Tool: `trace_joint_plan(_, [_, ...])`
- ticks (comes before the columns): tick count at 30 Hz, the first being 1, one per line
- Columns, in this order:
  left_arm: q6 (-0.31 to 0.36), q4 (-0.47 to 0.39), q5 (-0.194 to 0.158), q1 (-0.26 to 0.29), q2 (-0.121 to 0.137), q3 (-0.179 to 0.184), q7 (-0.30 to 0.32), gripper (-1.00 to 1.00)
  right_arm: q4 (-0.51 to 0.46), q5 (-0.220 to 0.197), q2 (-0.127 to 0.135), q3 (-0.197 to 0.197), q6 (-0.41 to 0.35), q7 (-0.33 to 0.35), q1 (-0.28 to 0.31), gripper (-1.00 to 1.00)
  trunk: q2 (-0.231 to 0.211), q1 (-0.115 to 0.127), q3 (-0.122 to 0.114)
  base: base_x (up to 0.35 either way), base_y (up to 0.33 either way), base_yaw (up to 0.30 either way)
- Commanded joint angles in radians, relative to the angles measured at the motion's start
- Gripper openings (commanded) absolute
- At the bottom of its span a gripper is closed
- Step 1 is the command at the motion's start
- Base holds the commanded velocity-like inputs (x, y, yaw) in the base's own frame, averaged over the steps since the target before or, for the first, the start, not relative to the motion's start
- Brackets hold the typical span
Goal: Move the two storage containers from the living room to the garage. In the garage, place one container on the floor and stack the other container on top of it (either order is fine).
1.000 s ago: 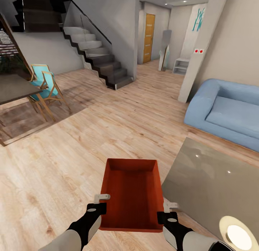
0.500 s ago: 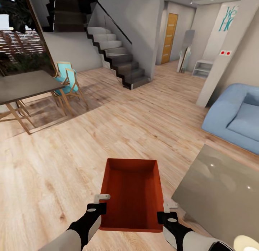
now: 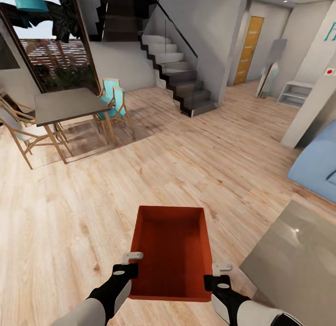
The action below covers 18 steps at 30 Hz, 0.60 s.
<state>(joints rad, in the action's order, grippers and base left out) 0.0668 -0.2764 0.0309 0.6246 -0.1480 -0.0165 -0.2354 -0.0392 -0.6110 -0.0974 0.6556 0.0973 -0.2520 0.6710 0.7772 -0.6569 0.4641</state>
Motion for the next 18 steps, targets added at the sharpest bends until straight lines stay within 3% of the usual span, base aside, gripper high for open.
trace_joint_plan(1, [0.007,0.002,0.004,0.0,0.007,-0.01,-0.007,-1.0,-0.001,-0.001,0.004,-0.011,0.048,-0.064,0.001,-1.0,0.001,0.0,0.001,0.0,0.0,0.3])
trace_joint_plan(11, [0.007,0.002,0.004,0.0,0.007,-0.011,-0.007,-1.0,-0.001,-0.001,0.004,-0.011,0.048,-0.064,0.001,-1.0,0.001,0.0,0.001,0.0,0.0,0.3])
trace_joint_plan(18, [0.007,0.002,0.004,0.0,0.007,-0.011,-0.007,-1.0,-0.001,-0.001,0.004,-0.01,0.047,-0.062,0.001,-1.0,0.001,0.0,0.001,0.001,0.0,0.054])
